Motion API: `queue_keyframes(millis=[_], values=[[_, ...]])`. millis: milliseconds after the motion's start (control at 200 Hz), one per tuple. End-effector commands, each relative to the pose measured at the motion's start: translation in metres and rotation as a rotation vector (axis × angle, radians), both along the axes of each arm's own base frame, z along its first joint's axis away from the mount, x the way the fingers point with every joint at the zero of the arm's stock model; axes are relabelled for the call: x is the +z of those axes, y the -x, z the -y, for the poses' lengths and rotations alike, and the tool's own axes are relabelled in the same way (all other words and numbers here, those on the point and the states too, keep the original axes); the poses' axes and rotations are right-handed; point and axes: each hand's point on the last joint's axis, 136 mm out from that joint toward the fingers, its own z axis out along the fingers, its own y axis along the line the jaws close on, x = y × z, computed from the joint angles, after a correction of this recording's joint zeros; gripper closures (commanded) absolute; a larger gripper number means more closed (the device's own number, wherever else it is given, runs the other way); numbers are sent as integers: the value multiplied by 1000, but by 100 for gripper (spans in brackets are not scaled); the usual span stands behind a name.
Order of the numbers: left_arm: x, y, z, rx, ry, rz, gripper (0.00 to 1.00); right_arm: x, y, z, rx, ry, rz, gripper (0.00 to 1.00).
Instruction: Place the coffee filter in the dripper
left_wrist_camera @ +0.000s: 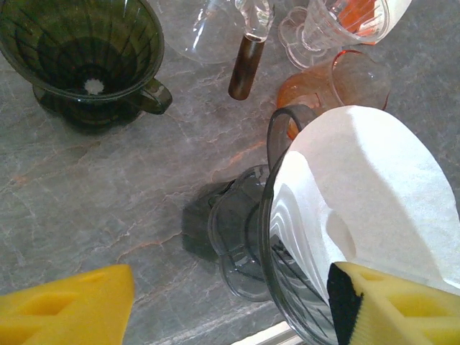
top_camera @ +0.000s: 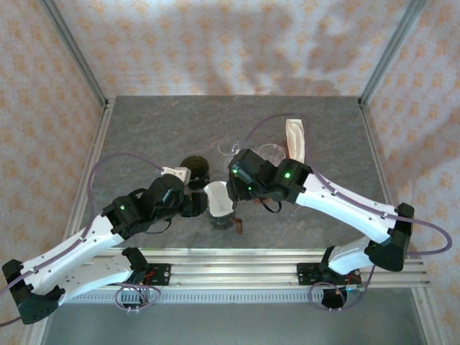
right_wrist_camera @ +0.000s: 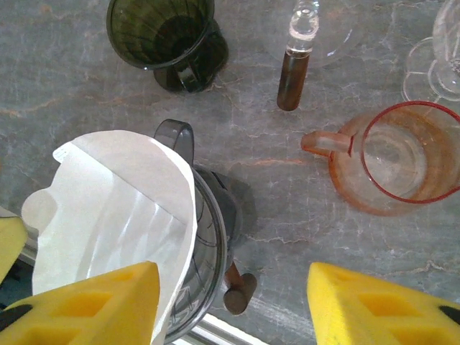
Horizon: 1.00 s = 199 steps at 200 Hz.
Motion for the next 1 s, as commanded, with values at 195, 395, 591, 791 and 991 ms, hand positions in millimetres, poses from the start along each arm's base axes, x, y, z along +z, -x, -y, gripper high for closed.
queue_keyframes(millis=[195,395,591,791,991], values=[[22,-1,-6,23,34,65,13,-2,-7,-14,52,42,-3,43],[29,-5,6,-9,67,78,5,-4,-7,-15,52,32,-4,47],[10,-11,15,-16,32,33,10,-17,-5,-19,65,40,-36,66],[9,-12,12,-5,19,38,12,-19,-5,-21,75,50,-39,91],[8,-11,11,1,22,37,11,-21,-4,-23,88,95,-17,100]])
